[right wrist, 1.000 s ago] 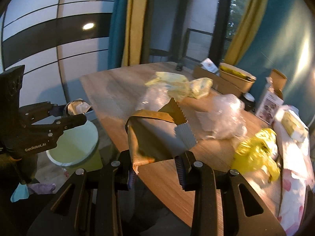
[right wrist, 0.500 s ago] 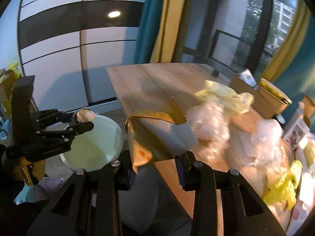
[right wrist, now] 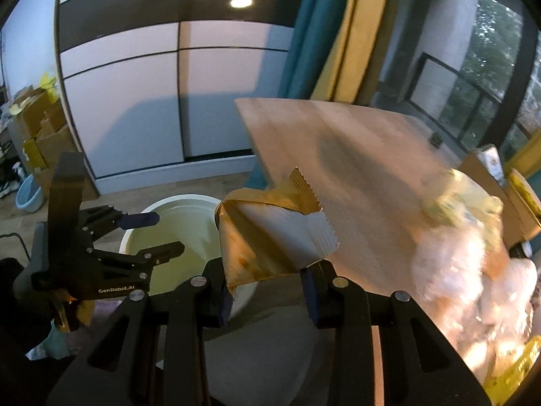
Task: Collect trash
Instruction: 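Carry both items to the white bucket and open both tools to drop them, then move both tools back over the table, then grasp the clear plastic bag with the left tool while the right tool grasps the yellow bag, then carry both bags to the white bucket and open both tools to drop them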
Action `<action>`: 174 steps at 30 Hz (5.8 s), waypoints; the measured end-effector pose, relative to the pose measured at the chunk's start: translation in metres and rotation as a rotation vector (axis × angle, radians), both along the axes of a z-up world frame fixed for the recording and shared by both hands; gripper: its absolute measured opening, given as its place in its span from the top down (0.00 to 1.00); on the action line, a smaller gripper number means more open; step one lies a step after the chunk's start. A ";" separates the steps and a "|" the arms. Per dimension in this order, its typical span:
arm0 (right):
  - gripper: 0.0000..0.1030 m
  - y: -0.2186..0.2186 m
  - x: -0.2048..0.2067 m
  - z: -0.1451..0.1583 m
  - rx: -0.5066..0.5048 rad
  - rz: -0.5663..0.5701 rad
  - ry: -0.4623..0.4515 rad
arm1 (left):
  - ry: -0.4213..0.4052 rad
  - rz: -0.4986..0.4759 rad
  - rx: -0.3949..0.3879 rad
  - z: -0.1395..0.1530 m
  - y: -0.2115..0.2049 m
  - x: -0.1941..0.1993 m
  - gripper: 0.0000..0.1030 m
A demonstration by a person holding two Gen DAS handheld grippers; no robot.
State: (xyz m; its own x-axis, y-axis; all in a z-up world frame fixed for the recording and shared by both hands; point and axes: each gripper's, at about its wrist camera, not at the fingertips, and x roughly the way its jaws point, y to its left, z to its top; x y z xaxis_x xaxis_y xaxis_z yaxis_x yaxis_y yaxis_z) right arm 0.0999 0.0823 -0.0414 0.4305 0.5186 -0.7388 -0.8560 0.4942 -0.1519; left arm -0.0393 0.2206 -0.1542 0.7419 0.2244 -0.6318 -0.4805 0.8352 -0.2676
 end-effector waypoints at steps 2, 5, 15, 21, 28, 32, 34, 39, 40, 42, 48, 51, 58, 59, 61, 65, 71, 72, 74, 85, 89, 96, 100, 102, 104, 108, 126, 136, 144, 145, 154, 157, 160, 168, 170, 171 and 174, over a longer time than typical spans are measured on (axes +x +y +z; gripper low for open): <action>0.68 0.010 0.001 -0.006 -0.012 0.016 0.015 | -0.011 0.035 -0.002 0.001 0.007 -0.012 0.35; 0.67 0.025 0.002 -0.017 -0.041 0.045 0.047 | -0.016 0.095 0.015 0.001 0.017 -0.025 0.34; 0.40 0.055 -0.004 -0.035 -0.061 0.137 0.117 | -0.029 0.192 0.059 0.009 0.039 -0.049 0.34; 0.38 0.047 -0.002 -0.033 -0.051 0.116 0.115 | -0.033 0.173 0.069 0.014 0.035 -0.037 0.34; 0.38 0.019 0.006 -0.024 -0.017 0.042 0.105 | -0.058 0.090 0.114 0.032 0.007 -0.016 0.34; 0.38 -0.003 0.005 -0.018 0.004 0.006 0.096 | -0.073 0.045 0.138 0.041 -0.012 -0.005 0.34; 0.38 -0.014 0.004 -0.014 0.016 -0.013 0.089 | -0.085 0.022 0.151 0.047 -0.022 0.000 0.34; 0.38 -0.046 0.006 -0.006 0.046 -0.062 0.072 | -0.110 -0.040 0.179 0.061 -0.048 0.015 0.34; 0.38 -0.054 0.006 -0.005 0.052 -0.076 0.068 | -0.115 -0.051 0.182 0.064 -0.052 0.018 0.34; 0.38 -0.066 0.007 -0.002 0.063 -0.099 0.063 | -0.127 -0.078 0.184 0.069 -0.062 0.025 0.34; 0.38 -0.100 0.011 0.002 0.096 -0.164 0.052 | -0.146 -0.154 0.215 0.084 -0.093 0.045 0.34; 0.38 -0.121 0.013 0.005 0.116 -0.202 0.051 | -0.159 -0.189 0.229 0.090 -0.107 0.052 0.34; 0.38 -0.159 0.017 0.007 0.145 -0.271 0.045 | -0.171 -0.267 0.256 0.102 -0.138 0.072 0.34; 0.38 -0.165 0.017 0.008 0.150 -0.282 0.042 | -0.172 -0.278 0.260 0.104 -0.143 0.075 0.34; 0.38 -0.178 0.019 0.009 0.161 -0.302 0.040 | -0.176 -0.301 0.267 0.107 -0.152 0.081 0.34; 0.38 -0.203 0.021 0.013 0.179 -0.350 0.025 | -0.189 -0.345 0.276 0.114 -0.170 0.094 0.34; 0.38 -0.244 0.031 0.017 0.203 -0.435 0.004 | -0.204 -0.416 0.291 0.120 -0.198 0.112 0.34; 0.38 -0.251 0.033 0.018 0.206 -0.450 0.000 | -0.206 -0.427 0.293 0.121 -0.203 0.115 0.34; 0.38 -0.262 0.036 0.019 0.210 -0.475 -0.006 | -0.207 -0.443 0.294 0.121 -0.209 0.120 0.34; 0.38 -0.318 0.057 0.027 0.244 -0.613 -0.029 | -0.209 -0.500 0.297 0.132 -0.231 0.151 0.34; 0.38 -0.331 0.069 0.033 0.257 -0.655 -0.034 | -0.209 -0.511 0.306 0.139 -0.234 0.163 0.33; 0.38 -0.351 0.095 0.040 0.261 -0.720 -0.038 | -0.200 -0.506 0.311 0.147 -0.230 0.186 0.33; 0.38 -0.359 0.112 0.037 0.261 -0.756 -0.011 | -0.190 -0.487 0.304 0.148 -0.221 0.198 0.33; 0.38 -0.362 0.119 0.035 0.261 -0.767 0.002 | -0.189 -0.473 0.283 0.148 -0.214 0.204 0.33; 0.38 -0.363 0.129 0.034 0.264 -0.777 0.021 | -0.177 -0.453 0.277 0.146 -0.206 0.213 0.33; 0.38 -0.361 0.141 0.032 0.260 -0.780 0.039 | -0.144 -0.422 0.263 0.139 -0.193 0.231 0.33; 0.60 -0.344 0.137 0.013 0.242 -0.726 0.098 | -0.032 -0.507 0.178 0.106 -0.196 0.256 0.56; 0.66 -0.346 0.109 0.035 0.263 -0.727 0.034 | -0.102 -0.567 0.208 0.120 -0.219 0.226 0.66; 0.66 -0.342 0.084 0.054 0.280 -0.711 -0.027 | -0.178 -0.605 0.220 0.137 -0.231 0.196 0.66; 0.66 -0.342 0.081 0.055 0.280 -0.707 -0.031 | -0.184 -0.609 0.222 0.138 -0.231 0.193 0.66; 0.66 -0.320 0.055 0.065 0.280 -0.646 -0.065 | -0.231 -0.620 0.262 0.145 -0.234 0.160 0.66; 0.66 -0.310 0.049 0.067 0.274 -0.622 -0.075 | -0.240 -0.607 0.263 0.145 -0.228 0.151 0.66; 0.66 -0.299 0.042 0.069 0.265 -0.597 -0.085 | -0.246 -0.589 0.265 0.144 -0.221 0.140 0.66; 0.66 -0.265 0.031 0.071 0.246 -0.529 -0.098 | -0.267 -0.530 0.260 0.142 -0.197 0.111 0.66; 0.66 -0.253 0.029 0.071 0.239 -0.504 -0.100 | -0.268 -0.514 0.256 0.140 -0.191 0.105 0.66; 0.66 -0.249 0.029 0.071 0.236 -0.495 -0.101 | -0.269 -0.504 0.251 0.139 -0.187 0.101 0.66; 0.66 -0.230 0.026 0.070 0.224 -0.455 -0.104 | -0.268 -0.482 0.234 0.135 -0.174 0.094 0.66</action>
